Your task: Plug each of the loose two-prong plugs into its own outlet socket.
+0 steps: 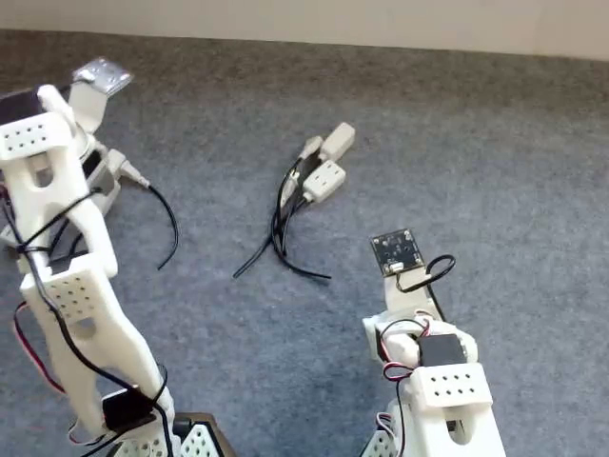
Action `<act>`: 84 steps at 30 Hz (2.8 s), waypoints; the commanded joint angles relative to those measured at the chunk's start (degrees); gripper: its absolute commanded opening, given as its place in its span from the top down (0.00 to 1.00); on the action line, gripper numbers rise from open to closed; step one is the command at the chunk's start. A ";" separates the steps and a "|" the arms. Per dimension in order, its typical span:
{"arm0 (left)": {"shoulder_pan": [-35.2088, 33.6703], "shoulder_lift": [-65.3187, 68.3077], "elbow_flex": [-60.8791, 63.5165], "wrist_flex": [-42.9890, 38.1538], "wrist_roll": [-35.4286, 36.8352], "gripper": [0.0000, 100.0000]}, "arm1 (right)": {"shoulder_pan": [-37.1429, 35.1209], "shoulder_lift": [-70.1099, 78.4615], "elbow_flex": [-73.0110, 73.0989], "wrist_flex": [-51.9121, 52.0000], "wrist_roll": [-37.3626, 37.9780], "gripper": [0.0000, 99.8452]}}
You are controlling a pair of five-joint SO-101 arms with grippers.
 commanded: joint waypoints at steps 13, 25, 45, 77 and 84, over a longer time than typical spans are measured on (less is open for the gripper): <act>23.16 -0.66 -5.85 1.41 11.25 0.76 | 0.31 -0.92 -0.31 -1.10 0.26 0.83; 36.97 3.82 -5.76 -18.55 14.42 0.76 | 0.31 -0.92 -0.31 -0.84 0.26 0.83; 45.58 4.79 -5.76 -18.81 17.76 0.71 | -4.35 -0.92 1.45 -1.01 0.35 0.83; 42.86 18.24 -5.76 -21.36 13.36 0.90 | -4.35 -0.92 1.71 -0.84 0.62 0.83; 43.12 22.90 -5.76 -21.54 13.19 0.84 | -4.35 -0.92 1.71 -0.84 0.62 0.83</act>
